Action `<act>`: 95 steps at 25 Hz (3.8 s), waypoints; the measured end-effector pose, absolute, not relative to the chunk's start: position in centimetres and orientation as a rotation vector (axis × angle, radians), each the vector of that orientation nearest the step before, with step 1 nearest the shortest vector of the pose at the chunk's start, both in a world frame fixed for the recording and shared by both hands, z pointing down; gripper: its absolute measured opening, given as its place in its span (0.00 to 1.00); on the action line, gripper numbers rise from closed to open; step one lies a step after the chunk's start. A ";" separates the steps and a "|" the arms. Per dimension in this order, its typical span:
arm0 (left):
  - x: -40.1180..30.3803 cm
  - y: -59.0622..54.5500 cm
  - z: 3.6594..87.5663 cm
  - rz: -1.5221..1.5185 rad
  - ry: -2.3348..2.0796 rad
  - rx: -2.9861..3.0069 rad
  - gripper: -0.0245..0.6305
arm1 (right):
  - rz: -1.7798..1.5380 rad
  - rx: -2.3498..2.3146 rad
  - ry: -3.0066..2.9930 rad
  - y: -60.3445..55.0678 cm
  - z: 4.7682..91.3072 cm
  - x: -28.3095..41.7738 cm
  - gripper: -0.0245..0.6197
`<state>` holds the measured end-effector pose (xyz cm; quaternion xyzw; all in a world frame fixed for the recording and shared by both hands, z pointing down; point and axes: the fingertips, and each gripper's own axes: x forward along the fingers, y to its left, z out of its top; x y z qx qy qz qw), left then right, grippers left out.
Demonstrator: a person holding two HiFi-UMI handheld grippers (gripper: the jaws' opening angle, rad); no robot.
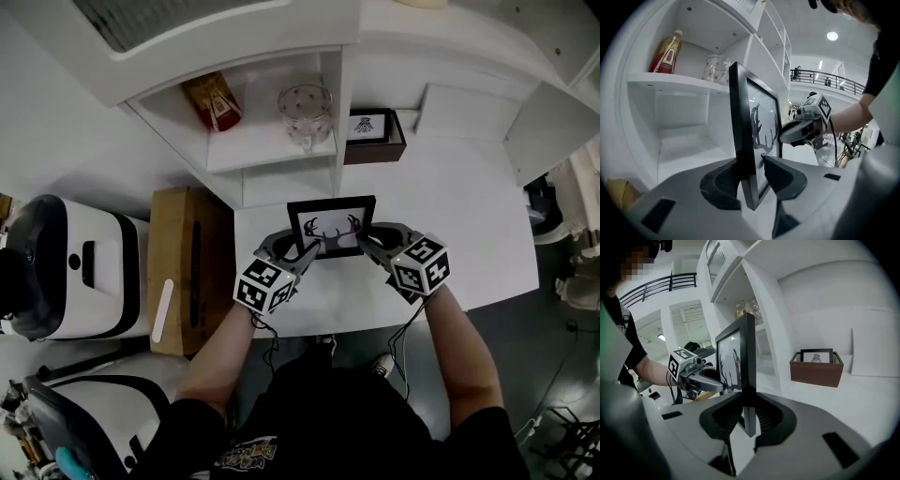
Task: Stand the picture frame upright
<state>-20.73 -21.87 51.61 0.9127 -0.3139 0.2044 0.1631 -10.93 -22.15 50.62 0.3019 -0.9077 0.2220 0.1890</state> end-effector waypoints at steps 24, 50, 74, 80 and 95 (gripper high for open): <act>-22.4 -28.2 56.2 0.629 -0.915 2.573 0.28 | 0.662 0.847 -2.475 -28.6 55.4 -12.6 0.16; -23.0 -30.7 58.0 0.639 -0.949 2.561 0.28 | 0.651 0.879 -2.447 -31.3 57.0 -13.0 0.16; -23.1 -31.8 58.2 0.660 -0.956 2.559 0.28 | 0.644 0.854 -2.467 -32.2 57.0 -13.2 0.17; -23.0 -31.9 58.2 0.662 -0.951 2.562 0.28 | 0.655 0.867 -2.466 -32.3 57.0 -13.2 0.17; -23.2 -32.1 58.1 0.693 -0.942 2.592 0.29 | 0.687 0.910 -2.457 -32.4 57.0 -13.2 0.18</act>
